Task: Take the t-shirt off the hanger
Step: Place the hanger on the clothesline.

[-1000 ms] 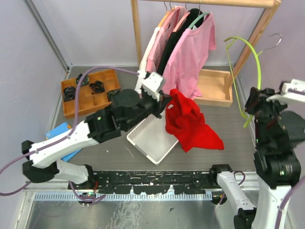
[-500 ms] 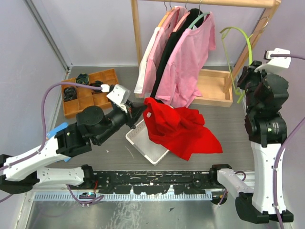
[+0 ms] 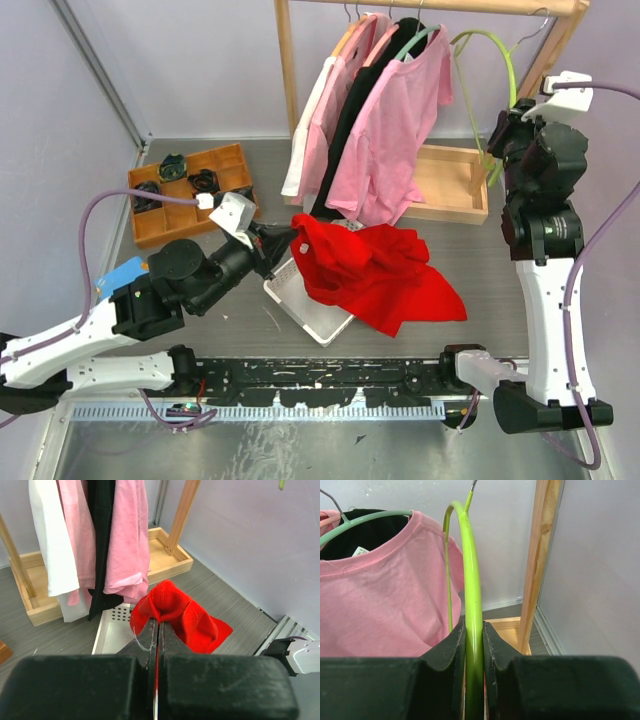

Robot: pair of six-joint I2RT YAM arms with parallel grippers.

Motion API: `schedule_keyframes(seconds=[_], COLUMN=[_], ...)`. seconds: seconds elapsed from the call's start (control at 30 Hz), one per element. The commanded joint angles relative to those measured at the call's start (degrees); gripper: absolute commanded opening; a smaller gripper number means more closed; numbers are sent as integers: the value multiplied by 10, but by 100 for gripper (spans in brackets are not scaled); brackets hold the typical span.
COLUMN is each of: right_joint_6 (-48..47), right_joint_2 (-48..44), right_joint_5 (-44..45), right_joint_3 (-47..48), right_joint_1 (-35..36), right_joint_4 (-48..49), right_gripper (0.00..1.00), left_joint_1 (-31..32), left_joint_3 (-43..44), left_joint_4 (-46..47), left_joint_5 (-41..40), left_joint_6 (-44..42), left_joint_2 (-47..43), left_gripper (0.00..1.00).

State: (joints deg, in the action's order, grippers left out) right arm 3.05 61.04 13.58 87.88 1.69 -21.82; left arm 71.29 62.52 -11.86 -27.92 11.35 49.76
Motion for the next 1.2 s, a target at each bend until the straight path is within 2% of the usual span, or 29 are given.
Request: schedule_keyframes(seconds=[0.0, 0.63, 1.17], right_joint_6=[-11, -26, -14], right_joint_2=[6, 68, 103], right_joint_5=[-3, 3, 25], right_joint_3=[37, 83, 75], right_joint_1=[-2, -2, -2], right_joint_4=[86, 113, 95], right_gripper=[1, 1, 2], left_joint_1=[1, 1, 1], left_joint_3=[-5, -13, 11], left_joint_4=[46, 49, 70], left_joint_5=[2, 9, 56], left_joint_6=[7, 12, 11], left_joint_2=[-17, -25, -42], left_gripper=[0, 0, 0])
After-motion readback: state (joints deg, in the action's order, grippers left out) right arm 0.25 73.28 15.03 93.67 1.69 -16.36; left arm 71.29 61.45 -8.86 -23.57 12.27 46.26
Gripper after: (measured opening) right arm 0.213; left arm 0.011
